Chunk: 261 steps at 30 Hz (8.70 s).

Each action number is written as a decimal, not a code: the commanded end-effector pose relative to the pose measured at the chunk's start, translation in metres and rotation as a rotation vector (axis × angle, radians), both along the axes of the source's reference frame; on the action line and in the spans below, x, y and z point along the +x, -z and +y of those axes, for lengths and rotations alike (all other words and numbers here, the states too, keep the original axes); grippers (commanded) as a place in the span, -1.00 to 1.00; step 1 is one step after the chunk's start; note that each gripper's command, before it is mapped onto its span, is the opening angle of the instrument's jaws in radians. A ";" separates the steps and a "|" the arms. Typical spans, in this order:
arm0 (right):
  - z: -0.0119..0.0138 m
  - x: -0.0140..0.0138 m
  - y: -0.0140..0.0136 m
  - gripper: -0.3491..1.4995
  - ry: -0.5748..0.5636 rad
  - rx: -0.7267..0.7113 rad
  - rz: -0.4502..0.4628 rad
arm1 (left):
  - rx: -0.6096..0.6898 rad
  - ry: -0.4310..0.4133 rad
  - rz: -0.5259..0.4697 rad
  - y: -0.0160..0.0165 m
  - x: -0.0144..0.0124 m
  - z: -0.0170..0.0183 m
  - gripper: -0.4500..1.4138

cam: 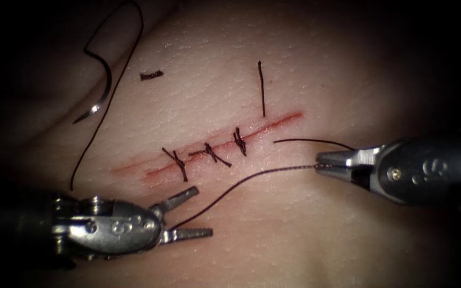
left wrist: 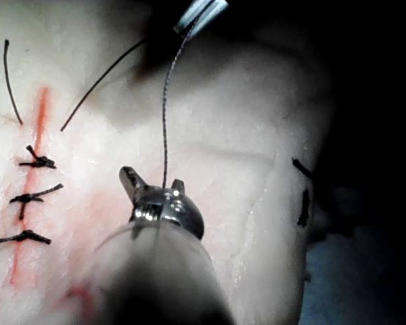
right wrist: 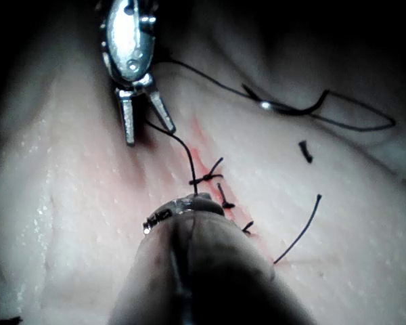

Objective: Wound Closure

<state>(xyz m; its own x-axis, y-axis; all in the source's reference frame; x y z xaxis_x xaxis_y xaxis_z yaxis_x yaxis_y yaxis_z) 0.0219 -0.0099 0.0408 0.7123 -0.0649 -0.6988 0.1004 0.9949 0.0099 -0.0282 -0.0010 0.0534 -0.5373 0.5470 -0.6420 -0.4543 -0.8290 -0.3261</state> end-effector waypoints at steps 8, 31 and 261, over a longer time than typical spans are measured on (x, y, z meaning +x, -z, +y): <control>-0.0009 0.0007 -0.0005 -1.00 0.002 -0.002 0.002 | 0.001 0.001 0.003 -0.0002 -0.0007 -0.0006 -0.78; 0.0026 -0.0043 0.0005 0.98 -0.104 0.248 0.168 | -0.262 -0.016 0.027 -0.0018 0.0048 0.0053 -1.00; -0.0014 0.0039 -0.0206 -1.00 -0.712 0.067 0.324 | -0.218 -0.045 0.185 -0.0165 0.0047 0.0261 -1.00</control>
